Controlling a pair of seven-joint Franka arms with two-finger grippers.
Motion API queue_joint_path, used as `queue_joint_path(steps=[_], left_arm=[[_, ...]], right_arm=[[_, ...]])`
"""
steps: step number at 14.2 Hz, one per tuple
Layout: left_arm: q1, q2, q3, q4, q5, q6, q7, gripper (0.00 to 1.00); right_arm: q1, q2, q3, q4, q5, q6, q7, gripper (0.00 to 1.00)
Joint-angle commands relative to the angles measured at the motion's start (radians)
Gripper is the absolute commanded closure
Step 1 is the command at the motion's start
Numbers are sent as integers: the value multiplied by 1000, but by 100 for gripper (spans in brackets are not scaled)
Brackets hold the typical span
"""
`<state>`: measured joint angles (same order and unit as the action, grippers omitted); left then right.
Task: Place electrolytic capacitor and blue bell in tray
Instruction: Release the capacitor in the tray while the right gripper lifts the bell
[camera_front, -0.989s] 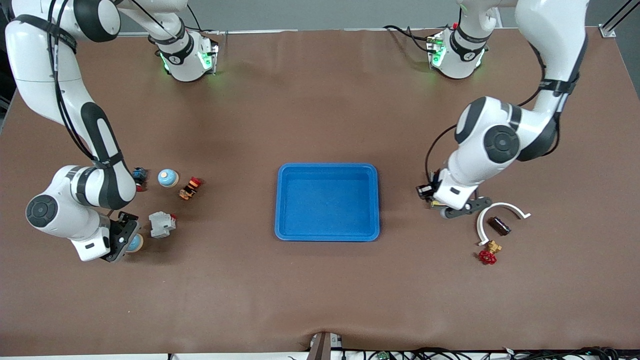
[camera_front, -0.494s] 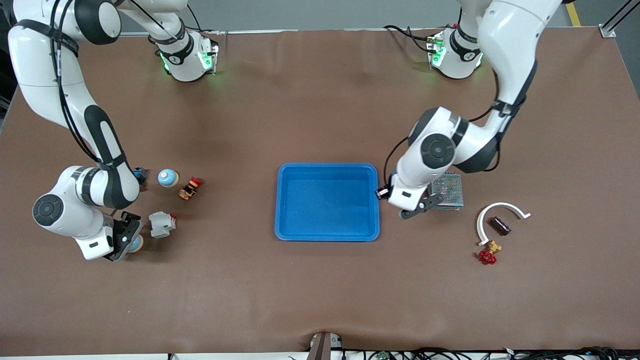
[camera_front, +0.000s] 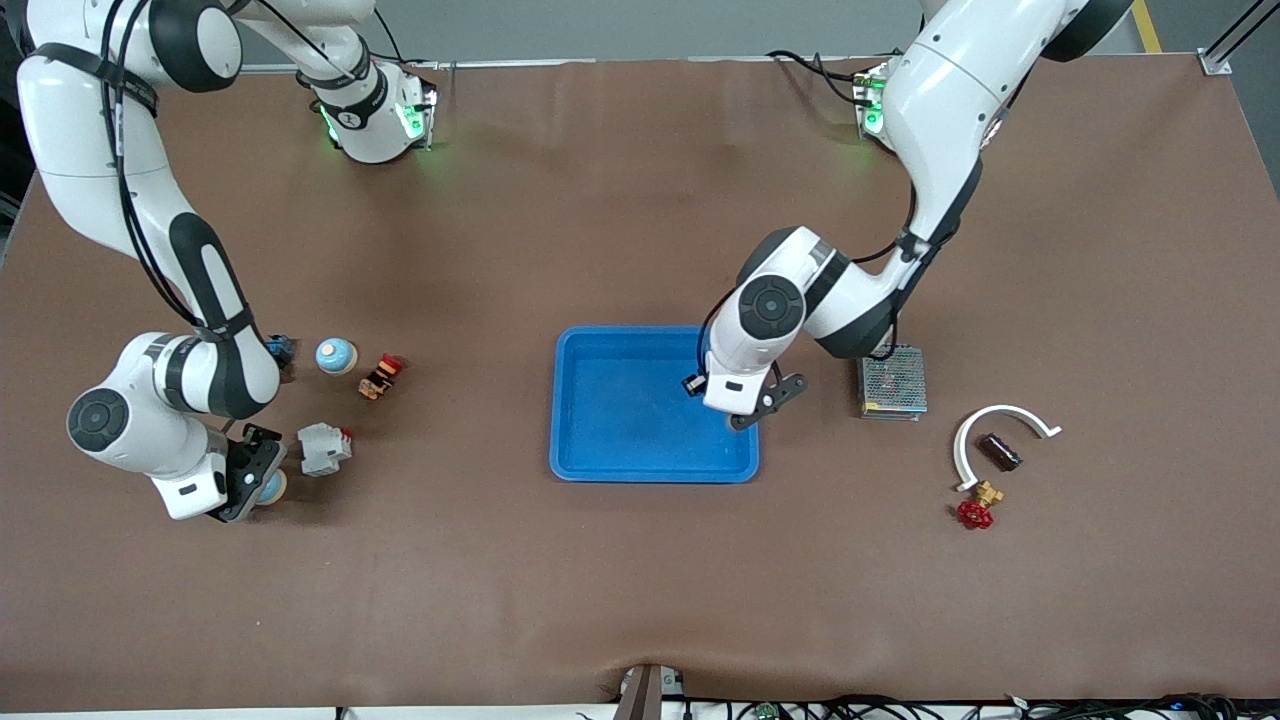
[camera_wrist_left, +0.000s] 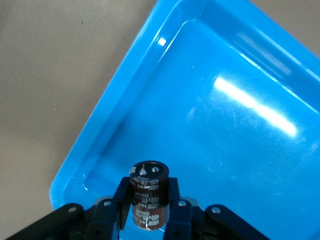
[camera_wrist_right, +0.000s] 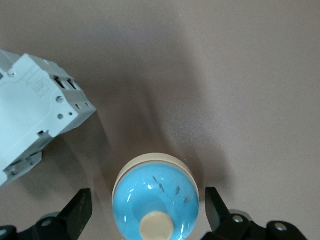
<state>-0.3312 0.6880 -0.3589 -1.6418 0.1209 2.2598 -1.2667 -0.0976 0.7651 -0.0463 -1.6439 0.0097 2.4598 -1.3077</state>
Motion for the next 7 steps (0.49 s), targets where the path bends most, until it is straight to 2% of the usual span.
queue_joint_path(steps=[1, 3, 4, 6, 7], left_arm=[[-3, 27, 9, 20, 25, -17, -36, 100], [-5, 45, 12, 20, 34, -16, -37, 100], [-5, 47, 12, 22, 36, -17, -39, 89], [-5, 53, 12, 22, 36, -17, -43, 81], [-6, 56, 12, 23, 36, -17, -43, 81]], right_arm=[[-22, 2, 17, -4, 10, 10, -19, 0], [-22, 2, 17, -4, 12, 10, -18, 22], [-22, 2, 17, -4, 13, 10, -16, 33], [-24, 5, 17, -4, 36, 10, -18, 51], [-24, 5, 16, -4, 48, 8, -19, 58]])
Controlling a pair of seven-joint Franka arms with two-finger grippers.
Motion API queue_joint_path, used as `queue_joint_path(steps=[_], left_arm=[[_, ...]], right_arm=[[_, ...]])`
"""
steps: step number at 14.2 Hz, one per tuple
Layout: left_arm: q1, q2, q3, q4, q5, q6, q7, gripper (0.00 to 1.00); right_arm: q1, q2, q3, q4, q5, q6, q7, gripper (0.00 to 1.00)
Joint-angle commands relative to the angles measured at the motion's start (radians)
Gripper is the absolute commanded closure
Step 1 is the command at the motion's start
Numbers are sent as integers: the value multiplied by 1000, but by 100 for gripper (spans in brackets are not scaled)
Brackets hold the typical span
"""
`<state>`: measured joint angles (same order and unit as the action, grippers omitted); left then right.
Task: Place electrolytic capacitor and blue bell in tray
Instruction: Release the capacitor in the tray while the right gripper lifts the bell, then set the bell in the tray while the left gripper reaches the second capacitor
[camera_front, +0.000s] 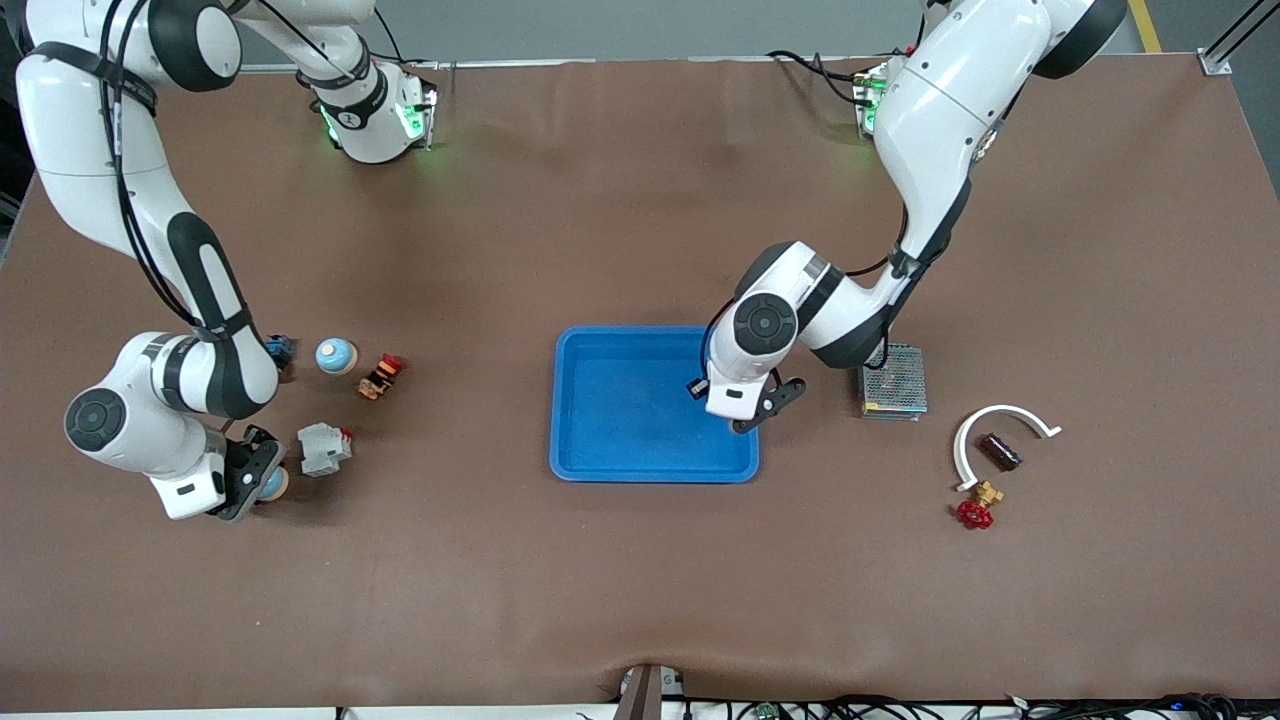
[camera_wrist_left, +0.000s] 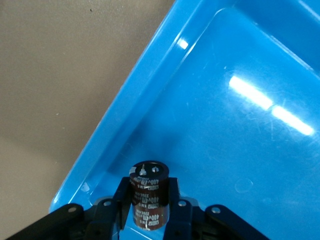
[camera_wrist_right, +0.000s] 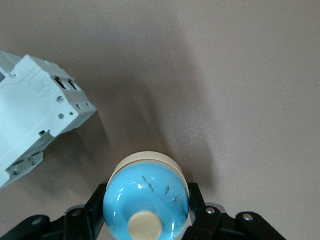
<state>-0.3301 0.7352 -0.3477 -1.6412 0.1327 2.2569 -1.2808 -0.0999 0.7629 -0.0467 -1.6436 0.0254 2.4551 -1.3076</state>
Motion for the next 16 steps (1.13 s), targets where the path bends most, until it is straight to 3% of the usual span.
queue_joint_path(steps=[1, 3, 4, 7, 12, 16], left_arm=[[-6, 9, 1, 23, 24, -14, -29, 73], [-7, 9, 1, 23, 24, -14, -31, 17], [-6, 7, 1, 24, 24, -14, -29, 0], [-1, -19, 3, 35, 34, -43, -29, 0], [75, -95, 9, 43, 136, -118, 10, 0], [170, -154, 10, 43, 153, -218, 168, 0]], right_arm=[[-21, 7, 18, -4, 34, 12, -18, 61], [-23, 6, 18, -1, 36, 4, -16, 63], [-21, 3, 18, 2, 37, -4, -10, 63], [-11, -17, 19, 43, 39, -95, 4, 64], [49, -31, 18, 278, 36, -431, 181, 64], [178, -117, 18, 317, 21, -606, 500, 64]])
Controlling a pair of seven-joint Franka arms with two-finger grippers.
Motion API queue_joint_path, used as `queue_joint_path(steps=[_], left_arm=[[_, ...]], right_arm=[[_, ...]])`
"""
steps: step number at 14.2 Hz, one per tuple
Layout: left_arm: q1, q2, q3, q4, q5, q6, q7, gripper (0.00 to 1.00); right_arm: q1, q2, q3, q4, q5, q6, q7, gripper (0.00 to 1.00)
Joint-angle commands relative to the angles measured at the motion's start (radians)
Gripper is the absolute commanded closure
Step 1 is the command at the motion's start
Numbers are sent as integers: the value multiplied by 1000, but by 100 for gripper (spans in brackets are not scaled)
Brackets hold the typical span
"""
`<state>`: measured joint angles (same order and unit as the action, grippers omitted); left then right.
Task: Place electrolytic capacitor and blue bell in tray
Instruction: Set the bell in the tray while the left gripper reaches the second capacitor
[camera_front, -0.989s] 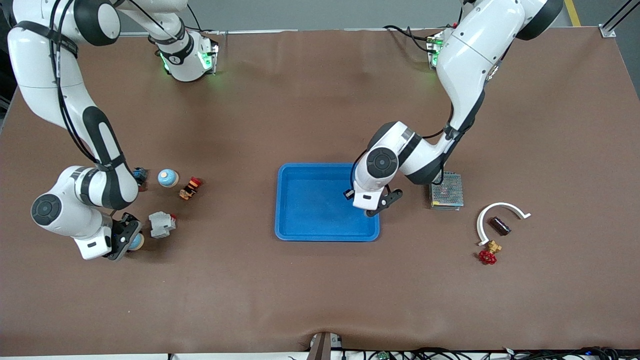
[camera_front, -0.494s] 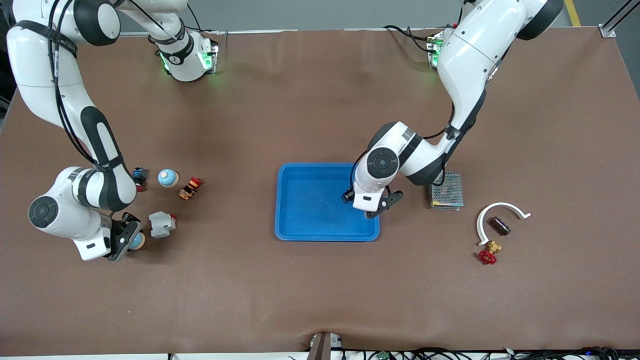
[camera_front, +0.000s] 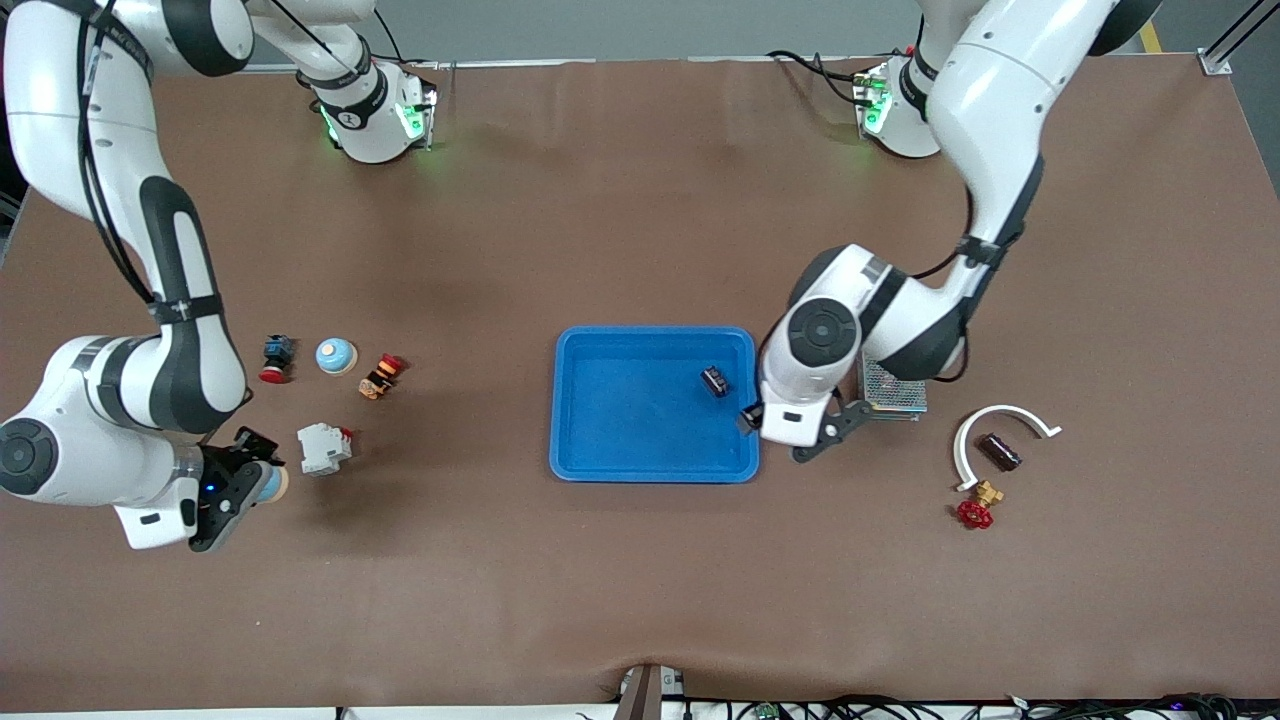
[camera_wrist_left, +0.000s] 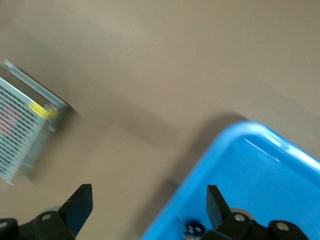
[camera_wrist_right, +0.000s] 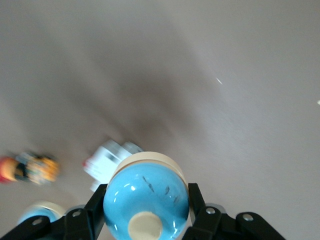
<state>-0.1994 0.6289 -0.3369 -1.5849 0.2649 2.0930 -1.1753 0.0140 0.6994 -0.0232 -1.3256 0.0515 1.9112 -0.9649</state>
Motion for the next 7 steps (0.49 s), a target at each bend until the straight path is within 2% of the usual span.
queue_joint_path(steps=[1, 3, 7], left_arm=[[75, -69, -2, -14, 20, -83, 113, 0], [158, -101, -5, -21, 20, -123, 234, 0], [300, -118, -8, -36, 20, -148, 388, 0]], right_arm=[[111, -87, -7, -3, -4, -92, 283, 65], [202, -121, -8, -3, 1, -161, 537, 65], [368, -136, -1, -15, 11, -190, 921, 65]])
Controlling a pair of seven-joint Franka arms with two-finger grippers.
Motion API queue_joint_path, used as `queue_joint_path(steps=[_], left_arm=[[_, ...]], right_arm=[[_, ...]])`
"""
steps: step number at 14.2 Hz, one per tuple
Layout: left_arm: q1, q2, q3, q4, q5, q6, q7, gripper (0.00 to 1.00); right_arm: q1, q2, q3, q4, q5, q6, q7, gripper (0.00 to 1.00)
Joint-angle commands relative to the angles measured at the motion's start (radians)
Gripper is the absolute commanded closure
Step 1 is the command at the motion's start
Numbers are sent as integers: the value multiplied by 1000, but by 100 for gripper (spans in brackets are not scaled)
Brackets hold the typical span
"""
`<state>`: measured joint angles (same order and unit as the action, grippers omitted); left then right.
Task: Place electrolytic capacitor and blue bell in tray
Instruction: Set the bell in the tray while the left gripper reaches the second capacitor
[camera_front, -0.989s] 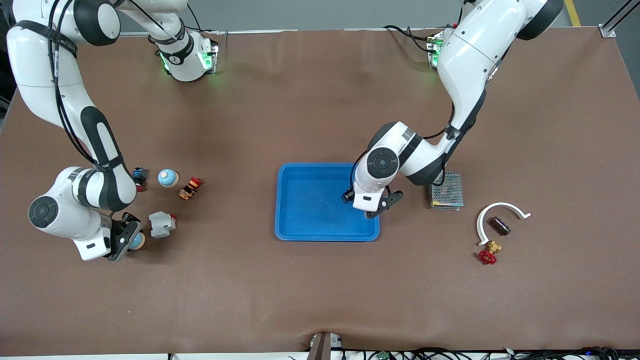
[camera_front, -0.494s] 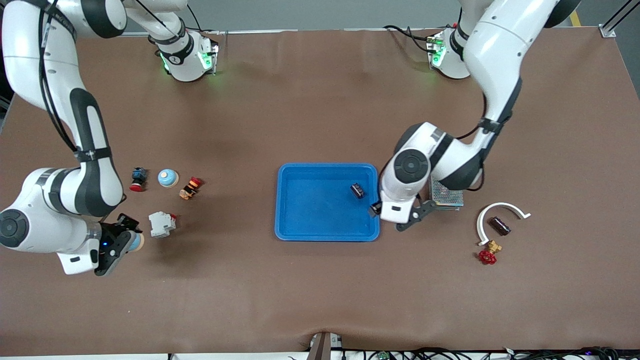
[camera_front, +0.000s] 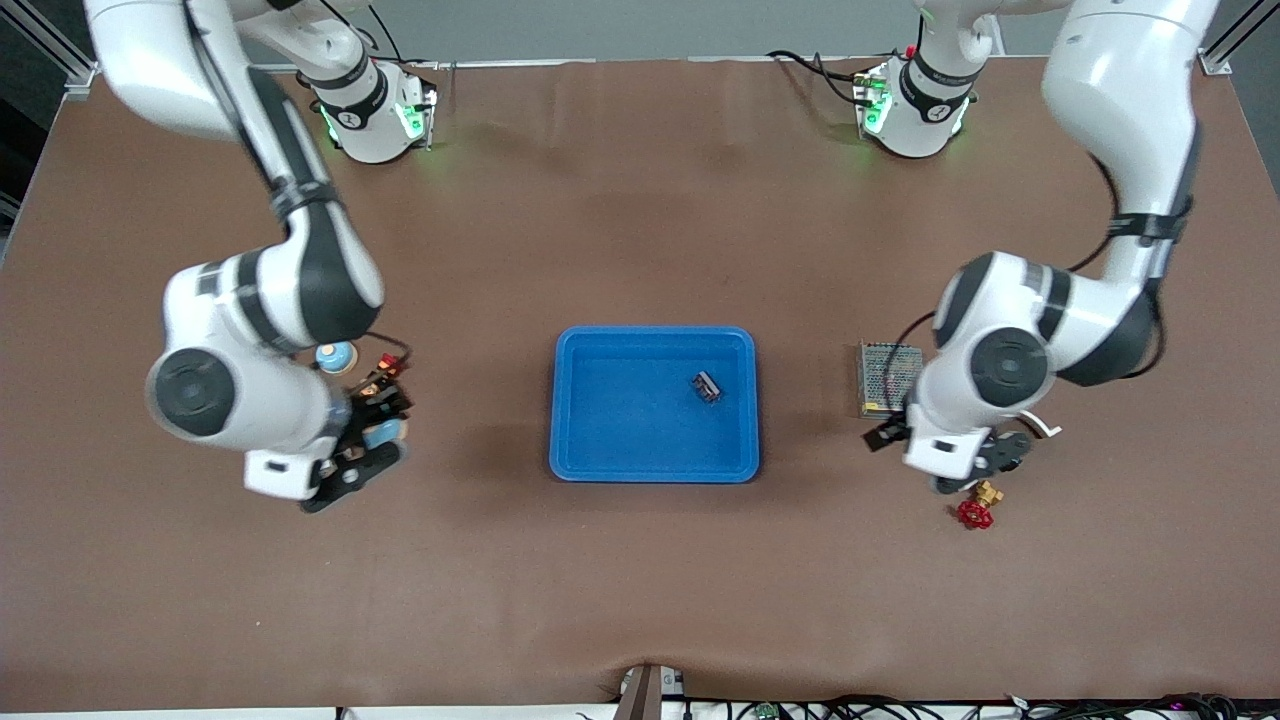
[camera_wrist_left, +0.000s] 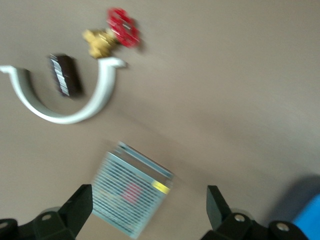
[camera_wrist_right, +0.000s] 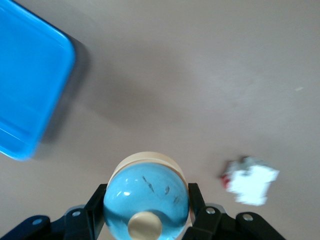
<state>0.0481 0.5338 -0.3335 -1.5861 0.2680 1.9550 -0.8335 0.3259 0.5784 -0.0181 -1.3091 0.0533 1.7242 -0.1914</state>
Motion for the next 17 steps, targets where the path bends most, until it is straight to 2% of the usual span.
queue_joint_path(steps=[1, 4, 8, 12, 17], left_arm=[[76, -23, -10, -41, 17, -10, 60, 0], [171, -11, -10, -57, 19, 7, 124, 0], [271, -2, -10, -116, 20, 93, 174, 0], [345, 23, -9, -186, 30, 226, 194, 0], [358, 50, -10, -187, 14, 281, 166, 5]], right_arm=[[93, -15, -5, -36, 11, 1, 229, 65], [201, -9, -5, -51, 11, 37, 464, 65], [312, -6, -6, -172, 10, 246, 657, 65], [380, 12, -8, -268, -3, 434, 750, 65], [390, 60, -9, -309, -7, 541, 765, 65]])
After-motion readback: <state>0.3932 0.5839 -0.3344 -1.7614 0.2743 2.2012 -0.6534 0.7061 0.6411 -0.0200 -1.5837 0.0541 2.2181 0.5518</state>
